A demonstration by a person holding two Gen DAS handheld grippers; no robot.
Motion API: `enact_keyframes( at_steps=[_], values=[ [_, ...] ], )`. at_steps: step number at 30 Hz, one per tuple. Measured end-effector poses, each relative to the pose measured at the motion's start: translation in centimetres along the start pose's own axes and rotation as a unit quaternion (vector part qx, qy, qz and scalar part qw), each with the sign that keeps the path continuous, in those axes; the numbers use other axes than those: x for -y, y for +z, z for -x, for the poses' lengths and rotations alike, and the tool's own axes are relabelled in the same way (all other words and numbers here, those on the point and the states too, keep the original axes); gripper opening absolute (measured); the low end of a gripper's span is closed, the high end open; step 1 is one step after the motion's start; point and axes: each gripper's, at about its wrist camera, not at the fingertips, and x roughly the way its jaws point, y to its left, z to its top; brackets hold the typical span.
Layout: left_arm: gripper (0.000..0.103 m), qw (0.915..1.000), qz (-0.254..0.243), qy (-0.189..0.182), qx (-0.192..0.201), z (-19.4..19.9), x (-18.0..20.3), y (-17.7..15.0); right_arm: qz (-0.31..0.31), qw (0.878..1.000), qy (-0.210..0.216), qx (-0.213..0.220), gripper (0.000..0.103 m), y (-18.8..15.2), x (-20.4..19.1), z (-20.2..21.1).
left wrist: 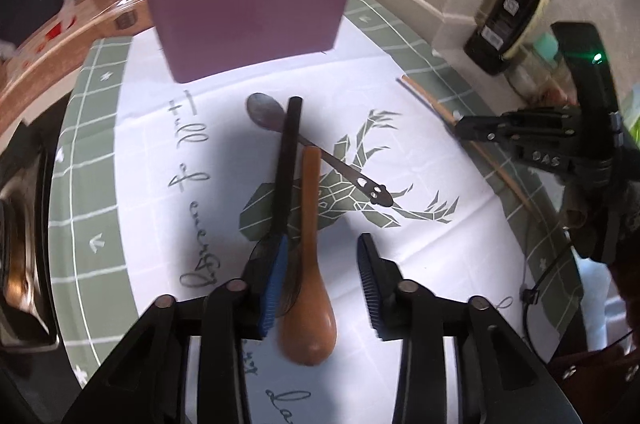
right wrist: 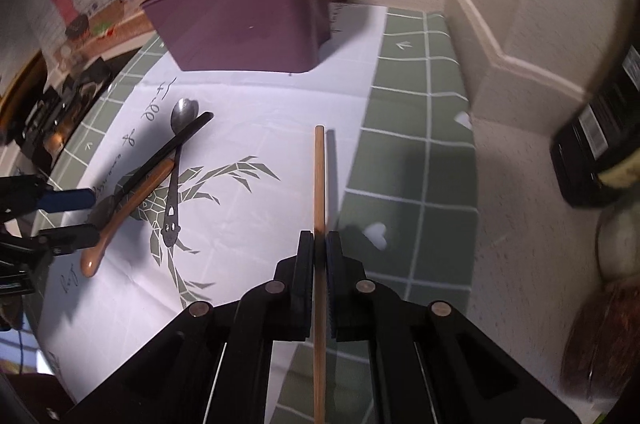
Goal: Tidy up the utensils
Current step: 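Grasp the brown wooden spoon by its handle with the left gripper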
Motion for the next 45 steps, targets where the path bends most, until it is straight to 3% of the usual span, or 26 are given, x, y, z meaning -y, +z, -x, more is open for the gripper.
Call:
enact_keyframes(
  at_steps=[7, 14, 23, 26, 29, 35, 39, 45],
  values=[
    [0.021, 0.9980, -0.037, 0.029, -0.043, -2.1, 1.1, 1.4, -0.025, 1.000, 0.008, 0.009, 0.006, -1.1, 0.6, 1.0],
    [0.020, 0.9950, -0.050, 0.047, -0.072, -3.8, 1.5, 2.7, -0.026, 0.999, 0.003, 0.018, 0.006, -1.3, 0.3, 1.6],
    [0.019, 0.9924, -0.019, 0.046, -0.113, -4.9, 1.5, 5.0, -0.026, 0.999, 0.009, 0.027, 0.006, -1.3, -0.4, 1.9],
    [0.012, 0.9929, -0.028, 0.047, -0.106, -5.1, 2.0, 5.3, -0.027, 0.999, 0.010, 0.026, 0.006, -1.3, -0.5, 1.7],
    [0.011, 0.9951, -0.020, 0.047, -0.084, -4.9, 2.4, 5.0, -0.026, 0.999, 0.011, 0.024, 0.006, -1.3, -0.6, 1.4],
    [0.011, 0.9987, 0.048, 0.001, -0.016, -1.4, 1.0, 3.7, -0.036, 0.999, 0.027, 0.031, 0.006, -1.1, -0.2, 1.4],
    [0.011, 0.9944, 0.091, -0.010, 0.054, 2.5, -0.6, 2.9, -0.045, 0.997, 0.044, 0.050, 0.006, -0.7, 0.3, 2.5],
    [0.011, 0.9849, 0.126, -0.017, 0.118, 5.8, -1.9, 2.8, -0.051, 0.995, 0.055, 0.073, 0.006, 0.0, 0.8, 4.0]
  ],
)
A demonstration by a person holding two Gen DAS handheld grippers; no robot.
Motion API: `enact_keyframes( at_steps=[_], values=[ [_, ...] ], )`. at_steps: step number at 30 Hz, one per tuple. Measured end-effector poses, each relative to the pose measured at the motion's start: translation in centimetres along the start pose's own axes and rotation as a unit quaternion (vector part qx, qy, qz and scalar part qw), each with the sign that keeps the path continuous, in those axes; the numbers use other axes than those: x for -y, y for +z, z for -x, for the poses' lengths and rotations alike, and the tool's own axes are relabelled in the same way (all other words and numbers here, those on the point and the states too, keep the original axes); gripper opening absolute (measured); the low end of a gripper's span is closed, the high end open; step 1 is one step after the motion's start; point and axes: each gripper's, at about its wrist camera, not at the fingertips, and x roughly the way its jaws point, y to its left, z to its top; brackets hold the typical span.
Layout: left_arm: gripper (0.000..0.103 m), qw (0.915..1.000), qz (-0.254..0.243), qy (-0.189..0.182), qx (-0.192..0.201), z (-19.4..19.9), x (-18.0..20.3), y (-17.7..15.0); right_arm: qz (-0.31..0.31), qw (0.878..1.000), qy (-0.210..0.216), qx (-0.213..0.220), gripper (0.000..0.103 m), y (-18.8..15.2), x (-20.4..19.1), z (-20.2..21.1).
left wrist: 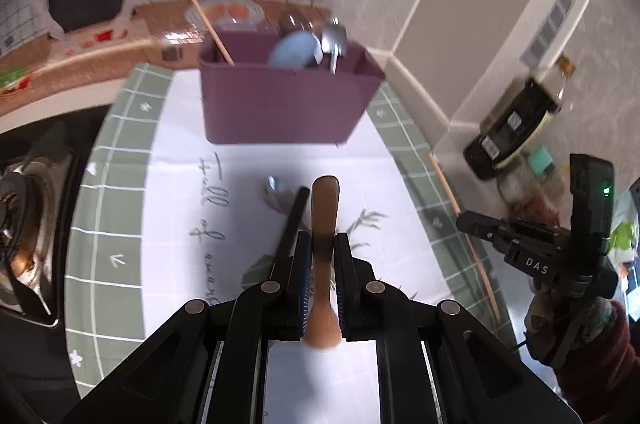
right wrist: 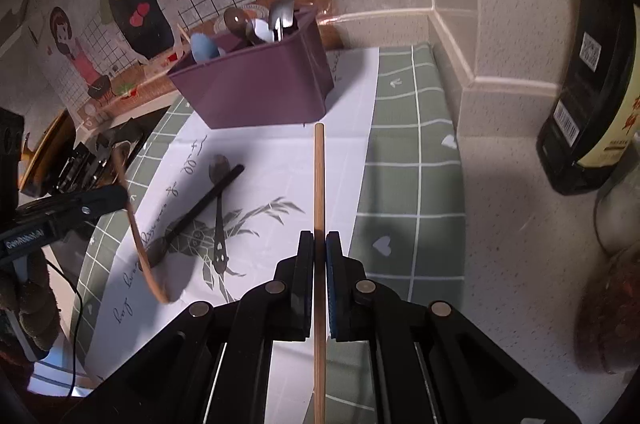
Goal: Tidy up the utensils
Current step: 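Grasp the brown wooden spoon by its handle with the left gripper, then lower the chopstick and wooden spoon into the purple holder and open both grippers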
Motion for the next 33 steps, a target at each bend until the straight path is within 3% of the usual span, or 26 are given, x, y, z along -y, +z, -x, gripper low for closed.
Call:
enact_keyframes(
  at_steps=[5, 11, 14, 18, 20, 24, 28, 33],
  values=[
    [0.011, 0.9995, 0.015, -0.007, 0.026, 1.5, -0.8, 0.4, 0.003, 1.000, -0.007, 0.008, 0.006, 0.9, -0.5, 0.1],
    [0.011, 0.9969, 0.011, -0.012, 0.077, 4.7, -0.8, 2.9, 0.020, 0.998, -0.001, 0.062, 0.006, 3.9, -2.3, 2.0],
    [0.011, 0.9908, -0.005, -0.013, 0.134, 8.3, -0.1, 6.9, 0.039, 0.989, 0.008, 0.145, 0.006, 8.6, -4.3, 5.8],
    [0.011, 0.9761, -0.017, 0.004, 0.217, 12.5, 0.3, 12.1, 0.071, 0.960, 0.018, 0.271, 0.006, 14.2, -7.0, 10.9],
    [0.011, 0.9730, -0.012, 0.006, 0.230, 12.9, -0.1, 13.7, 0.081, 0.949, 0.020, 0.305, 0.006, 15.9, -7.8, 11.9],
    [0.011, 0.9741, 0.011, 0.004, 0.226, 11.1, -2.2, 16.3, 0.079, 0.945, 0.038, 0.315, 0.006, 18.2, -8.0, 10.6],
    [0.011, 0.9801, 0.030, 0.003, 0.196, 7.2, -4.4, 17.6, 0.071, 0.952, 0.026, 0.297, 0.006, 19.9, -7.8, 6.5],
    [0.011, 0.9863, 0.035, 0.013, 0.161, 2.8, -5.6, 17.7, 0.057, 0.958, 0.045, 0.277, 0.006, 21.2, -7.0, 0.8]
  ],
)
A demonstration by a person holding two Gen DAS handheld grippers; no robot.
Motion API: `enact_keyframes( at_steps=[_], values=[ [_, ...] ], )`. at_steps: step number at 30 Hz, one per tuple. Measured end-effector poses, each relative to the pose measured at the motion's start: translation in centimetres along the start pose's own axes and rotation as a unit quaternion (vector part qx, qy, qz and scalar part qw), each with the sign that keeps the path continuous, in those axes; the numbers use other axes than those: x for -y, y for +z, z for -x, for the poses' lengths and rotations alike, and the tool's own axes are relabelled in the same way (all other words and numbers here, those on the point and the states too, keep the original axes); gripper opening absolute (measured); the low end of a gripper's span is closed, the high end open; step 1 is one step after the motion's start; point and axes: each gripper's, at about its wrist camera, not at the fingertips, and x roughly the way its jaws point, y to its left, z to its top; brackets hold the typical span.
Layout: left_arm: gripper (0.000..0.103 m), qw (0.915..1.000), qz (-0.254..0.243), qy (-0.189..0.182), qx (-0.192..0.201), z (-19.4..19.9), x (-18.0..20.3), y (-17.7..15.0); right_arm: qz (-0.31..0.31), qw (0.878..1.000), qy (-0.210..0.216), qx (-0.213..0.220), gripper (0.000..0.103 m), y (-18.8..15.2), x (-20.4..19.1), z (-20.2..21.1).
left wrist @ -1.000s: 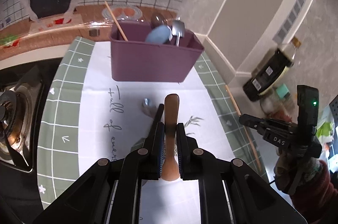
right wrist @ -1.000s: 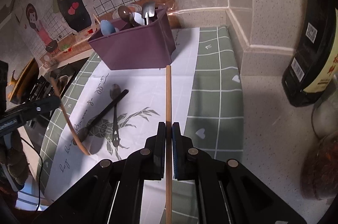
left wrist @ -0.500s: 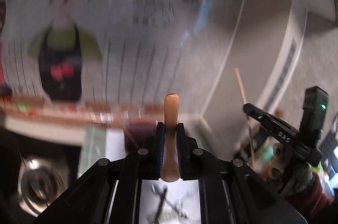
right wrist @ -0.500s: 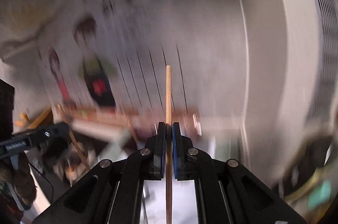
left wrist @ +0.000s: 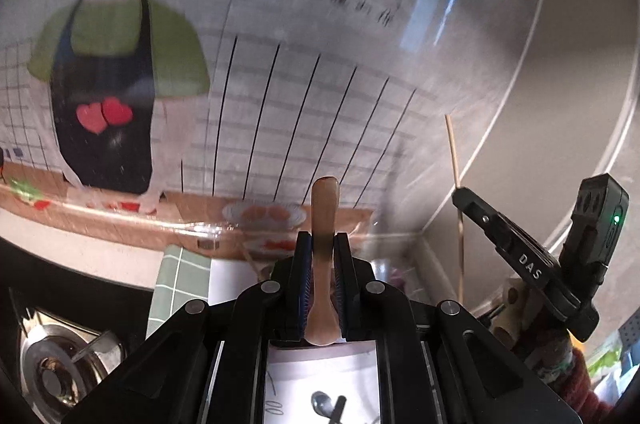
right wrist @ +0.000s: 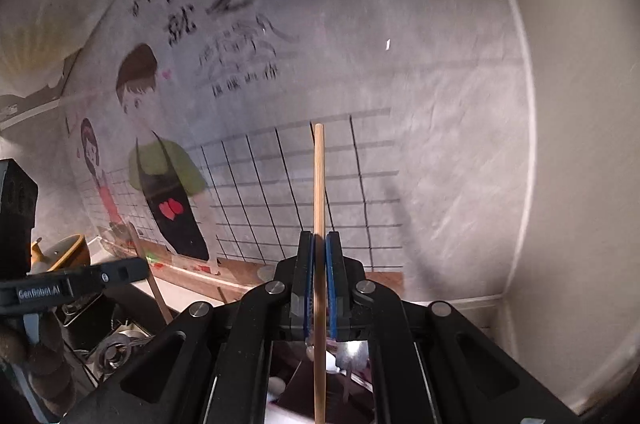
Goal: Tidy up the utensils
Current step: 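Lower the chopstick and wooden spoon into the purple holder and open both grippers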
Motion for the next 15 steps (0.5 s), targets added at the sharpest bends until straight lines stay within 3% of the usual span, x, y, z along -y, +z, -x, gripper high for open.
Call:
enact_keyframes(
  at_steps=[8, 15],
  values=[
    [0.011, 0.9996, 0.016, 0.008, -0.020, -4.6, -1.4, -1.4, -0.017, 1.000, 0.006, -0.007, 0.006, -2.7, 1.2, -4.6],
    [0.012, 0.9994, -0.003, 0.024, -0.024, -5.9, -0.8, -2.1, 0.025, 0.999, -0.034, 0.008, 0.006, -4.5, 0.7, -5.3]
  ],
)
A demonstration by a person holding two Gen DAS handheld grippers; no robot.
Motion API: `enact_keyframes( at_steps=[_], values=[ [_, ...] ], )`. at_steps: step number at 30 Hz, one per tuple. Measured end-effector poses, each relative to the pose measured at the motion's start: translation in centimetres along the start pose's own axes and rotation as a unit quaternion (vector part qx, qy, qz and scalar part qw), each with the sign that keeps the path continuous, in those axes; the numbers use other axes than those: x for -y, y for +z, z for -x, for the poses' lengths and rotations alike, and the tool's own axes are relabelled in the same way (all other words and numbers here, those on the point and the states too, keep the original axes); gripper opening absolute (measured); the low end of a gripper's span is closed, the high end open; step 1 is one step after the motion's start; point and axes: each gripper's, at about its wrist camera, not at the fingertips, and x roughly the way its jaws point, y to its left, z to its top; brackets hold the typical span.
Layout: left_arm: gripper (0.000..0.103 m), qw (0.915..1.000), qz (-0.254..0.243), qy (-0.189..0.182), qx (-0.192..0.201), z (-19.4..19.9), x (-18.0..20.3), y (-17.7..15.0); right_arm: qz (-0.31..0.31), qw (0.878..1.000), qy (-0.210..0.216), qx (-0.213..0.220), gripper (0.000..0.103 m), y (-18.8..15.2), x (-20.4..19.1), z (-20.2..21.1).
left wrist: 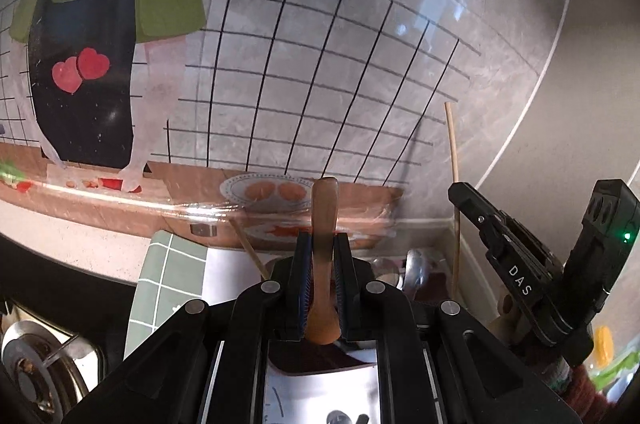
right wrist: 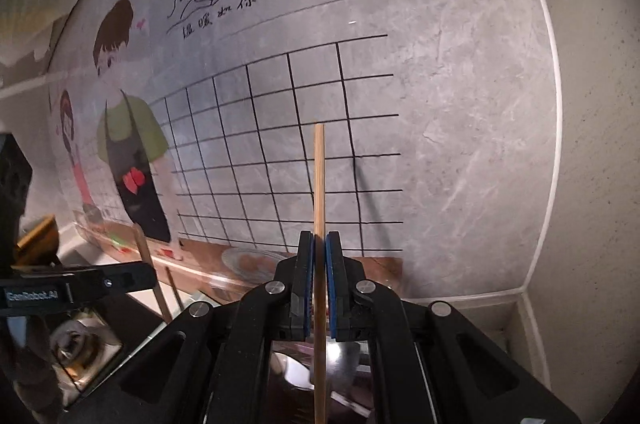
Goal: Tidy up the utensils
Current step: 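Lower the chopstick and wooden spoon into the purple holder and open both grippers, then grasp a silver spoon with the right gripper while the left grasps the black-handled spoon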
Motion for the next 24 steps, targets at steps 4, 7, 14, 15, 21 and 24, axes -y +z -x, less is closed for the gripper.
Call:
enact_keyframes(
  at_steps=[4, 7, 14, 15, 21, 24],
  values=[
    [0.018, 0.9998, -0.003, -0.002, -0.020, -0.7, -0.3, -0.9, -0.017, 0.999, 0.013, -0.035, 0.008, -1.3, 0.7, -0.2],
    [0.033, 0.9996, 0.006, -0.003, -0.027, -0.5, -0.7, -1.3, -0.026, 0.997, 0.022, -0.073, 0.020, -1.9, 1.1, 0.3],
    [0.039, 0.9998, -0.005, 0.012, -0.016, 3.6, -0.1, -2.8, -0.019, 0.995, 0.024, -0.093, 0.020, -1.0, 1.7, 5.8],
    [0.040, 0.9997, -0.008, 0.014, -0.018, 4.5, -0.1, -3.3, -0.015, 0.994, 0.024, -0.103, 0.020, -1.1, 1.7, 6.6],
    [0.040, 0.9973, -0.018, 0.038, -0.061, 7.1, -0.3, -7.9, -0.007, 0.981, 0.054, -0.184, 0.022, -3.8, 0.4, 9.8],
    [0.040, 0.9944, -0.024, 0.056, -0.087, 7.4, -0.7, -11.0, 0.009, 0.968, 0.066, -0.244, 0.024, -6.8, -1.2, 10.0]
  ],
)
